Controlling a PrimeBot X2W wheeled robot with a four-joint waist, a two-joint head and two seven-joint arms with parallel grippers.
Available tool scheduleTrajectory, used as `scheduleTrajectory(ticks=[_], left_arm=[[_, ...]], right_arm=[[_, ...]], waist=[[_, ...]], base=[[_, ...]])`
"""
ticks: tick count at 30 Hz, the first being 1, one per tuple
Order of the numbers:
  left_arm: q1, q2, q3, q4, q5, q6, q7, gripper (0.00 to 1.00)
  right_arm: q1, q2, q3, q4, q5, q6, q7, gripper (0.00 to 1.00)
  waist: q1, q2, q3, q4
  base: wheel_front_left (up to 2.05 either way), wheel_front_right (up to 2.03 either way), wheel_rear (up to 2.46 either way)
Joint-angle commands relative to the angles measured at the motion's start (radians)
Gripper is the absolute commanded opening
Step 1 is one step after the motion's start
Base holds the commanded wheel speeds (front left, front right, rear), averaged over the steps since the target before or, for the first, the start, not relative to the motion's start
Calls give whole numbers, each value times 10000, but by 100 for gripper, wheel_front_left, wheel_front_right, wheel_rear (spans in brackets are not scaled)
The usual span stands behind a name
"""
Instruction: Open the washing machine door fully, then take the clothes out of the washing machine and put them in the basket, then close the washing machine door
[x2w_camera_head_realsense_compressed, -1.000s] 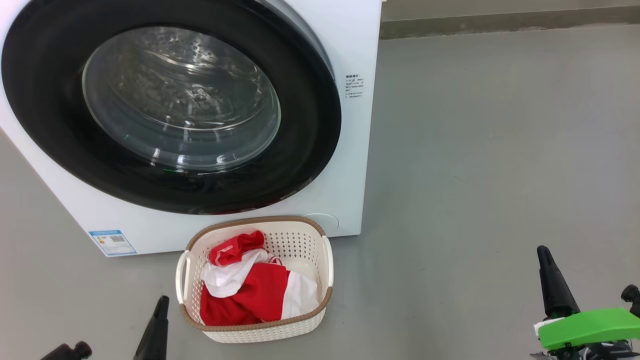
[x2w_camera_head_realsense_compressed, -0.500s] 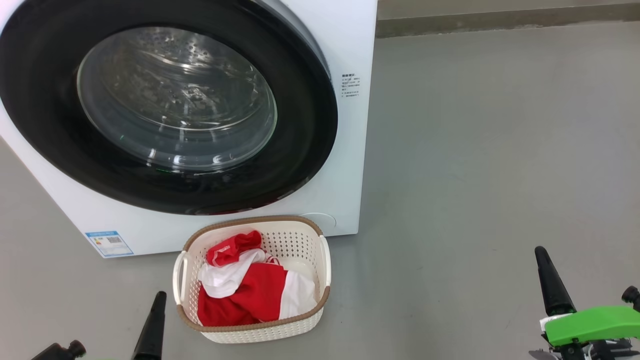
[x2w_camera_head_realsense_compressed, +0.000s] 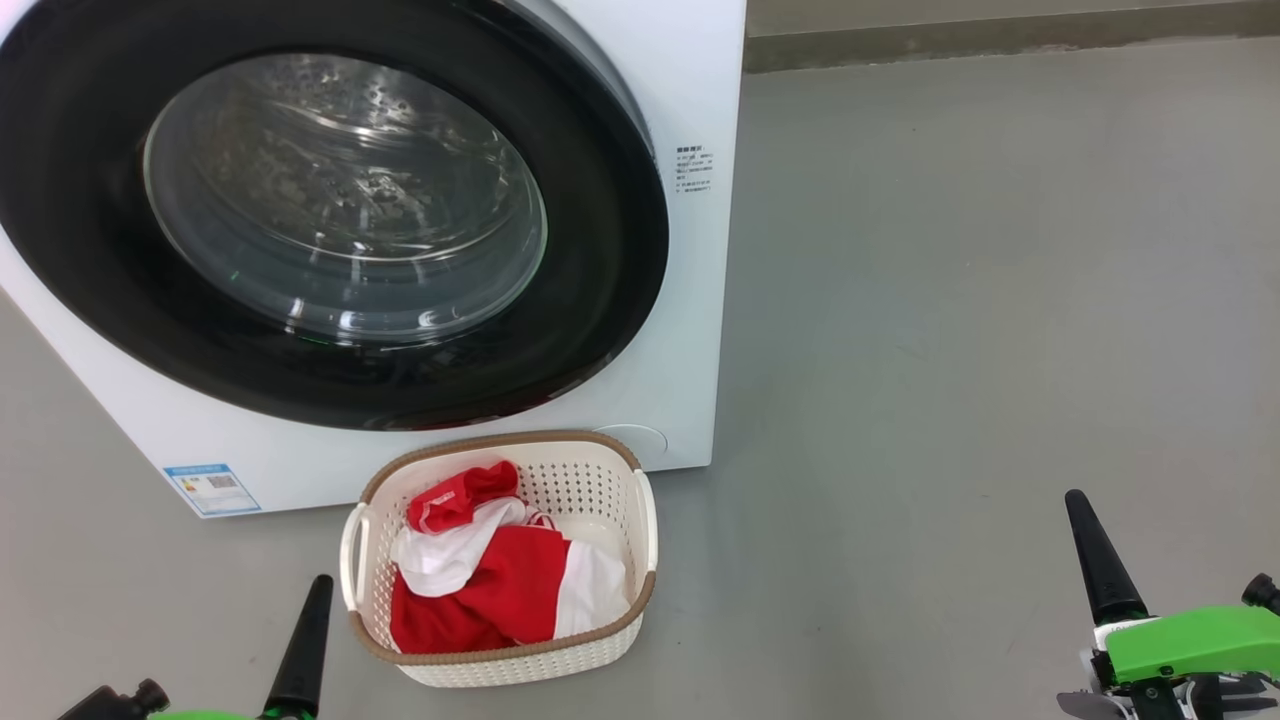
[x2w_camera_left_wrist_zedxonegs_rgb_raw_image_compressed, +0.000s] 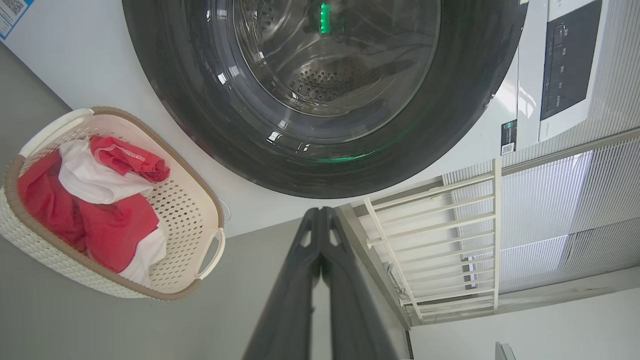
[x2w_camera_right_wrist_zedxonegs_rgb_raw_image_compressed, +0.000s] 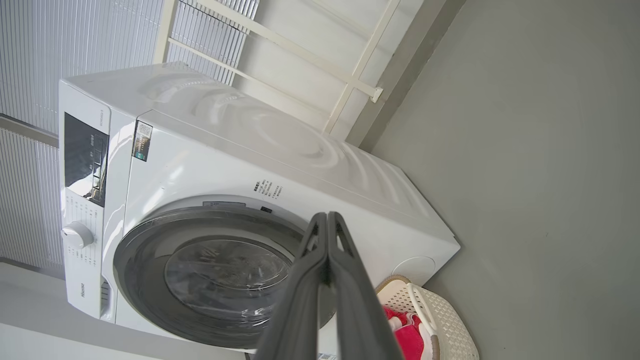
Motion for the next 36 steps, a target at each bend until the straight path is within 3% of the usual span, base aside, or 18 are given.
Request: scheduleTrajectory(ticks=[1,30,36], left_arm=[[-499,75,339,-183,-317,-53,103,0],[-809,-105,723,-47,-3176,-69,916,0],[-813,-110,732,-45,-3208,-69,929,0]], right_arm=[[-593,-174,205,-206,324,-5,103,0],[-977,-247,267,109,3454,-7,926,0],[-982,-248,268,113,3493,-7,936,0]], waist=[[-1,0,4,-9],[-1,0,67,-179],[-1,0,67,-181]], base=[[0,0,0],[0,0,0],[0,0,0]])
